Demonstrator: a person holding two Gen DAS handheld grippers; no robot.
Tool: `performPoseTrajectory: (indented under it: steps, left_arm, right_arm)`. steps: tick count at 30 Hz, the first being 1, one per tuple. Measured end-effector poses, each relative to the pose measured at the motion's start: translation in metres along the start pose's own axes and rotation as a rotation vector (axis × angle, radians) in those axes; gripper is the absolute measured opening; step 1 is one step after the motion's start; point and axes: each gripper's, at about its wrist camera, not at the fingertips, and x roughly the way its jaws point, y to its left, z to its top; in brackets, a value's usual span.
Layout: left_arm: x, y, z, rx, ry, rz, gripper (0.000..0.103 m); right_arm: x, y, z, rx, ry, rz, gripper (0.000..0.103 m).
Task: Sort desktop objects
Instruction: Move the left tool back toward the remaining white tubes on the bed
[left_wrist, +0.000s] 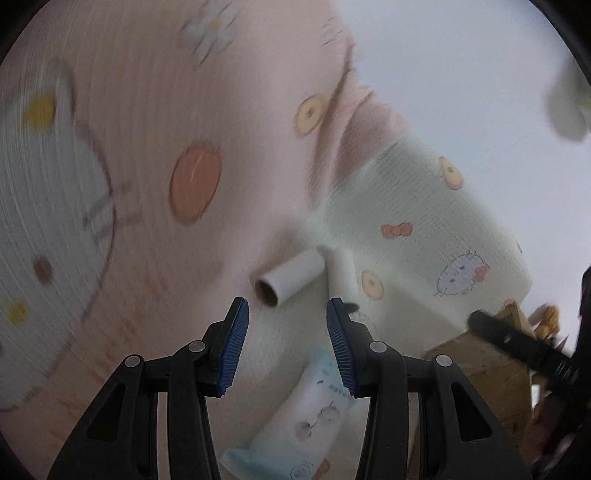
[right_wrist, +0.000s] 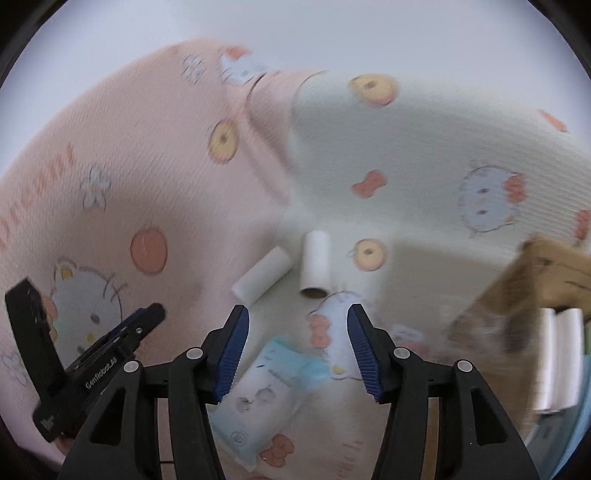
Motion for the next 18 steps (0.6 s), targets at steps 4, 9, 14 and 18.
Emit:
performPoseTrajectory:
  steps: [4,9,14,18]
  left_arm:
    - [0.013,0.016,-0.003,-0.038,0.023,-0.013,0.052]
    - [0.028,0.031,-0.01,-0.046,0.066,-0.034,0.056]
    - [0.067,0.054,-0.011,-0.119,0.185,-0.092,0.056]
    - [0.084,0.062,-0.01,-0.129,0.211,-0.058,0.056]
  right_arm:
    - [0.025,0.022,-0.011,-0.103,-0.029,-0.025,0.052]
    - [0.055,0.028,-0.012,-0.113,-0.027,0.032,0.052]
    - [0.088,0.033,-0.017,-0.162,-0.053,0.002,0.052]
    - [0.117,0.027,-0.018,-0.117,-0.005,0.016,0.052]
